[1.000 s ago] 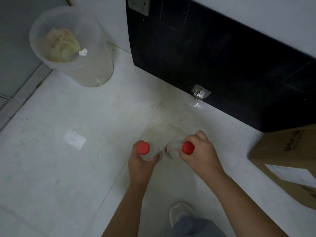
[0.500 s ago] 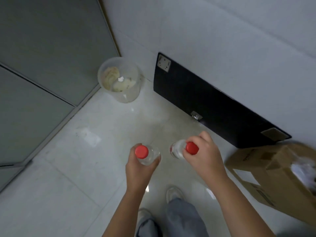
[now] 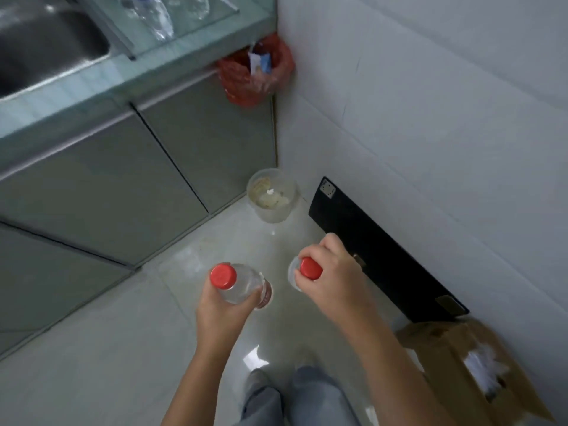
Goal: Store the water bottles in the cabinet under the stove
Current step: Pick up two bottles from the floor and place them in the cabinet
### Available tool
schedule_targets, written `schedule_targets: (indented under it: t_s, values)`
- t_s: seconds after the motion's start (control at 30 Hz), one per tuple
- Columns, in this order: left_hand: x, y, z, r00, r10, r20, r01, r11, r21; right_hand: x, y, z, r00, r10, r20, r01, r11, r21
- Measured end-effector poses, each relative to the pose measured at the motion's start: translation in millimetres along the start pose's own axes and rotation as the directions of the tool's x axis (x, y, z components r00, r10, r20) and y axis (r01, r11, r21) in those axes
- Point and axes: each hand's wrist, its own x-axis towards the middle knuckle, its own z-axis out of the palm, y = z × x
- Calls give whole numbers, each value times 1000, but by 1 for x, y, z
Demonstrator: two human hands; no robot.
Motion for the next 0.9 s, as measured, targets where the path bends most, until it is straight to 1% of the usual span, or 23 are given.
schedule_targets:
  t_s: [0.07, 0.23, 0.37, 0.5, 0.63, 0.73, 0.9]
  values:
    - [-19, 11, -25, 999, -12, -43, 11, 1000, -22, -2, -29, -13, 994, -94, 54, 93, 995, 24]
    - [-66, 25, -86, 980, -68, -186, 61, 997, -41, -14, -96, -29, 952, -264, 158, 245, 961, 127]
    - [-110, 26, -130, 934, -110, -339, 93, 994, -65, -35, -149, -24, 859, -434, 272, 393, 899, 192]
    - [-152, 14, -173, 865, -153, -479, 135, 988, -72, -62, -195, -11, 710, -596, 376, 531, 803, 270]
    - [-200, -10, -212, 785, -208, -584, 189, 977, -94, -94, -240, 7, 530, -704, 473, 613, 703, 360]
    - [-240, -29, -239, 688, -265, -675, 211, 964, -164, -125, -277, 28, 388, -756, 527, 676, 622, 396]
    - [-309, -71, -283, 480, -359, -800, 235, 932, -276, -189, -338, 64, 169, -793, 586, 739, 495, 457]
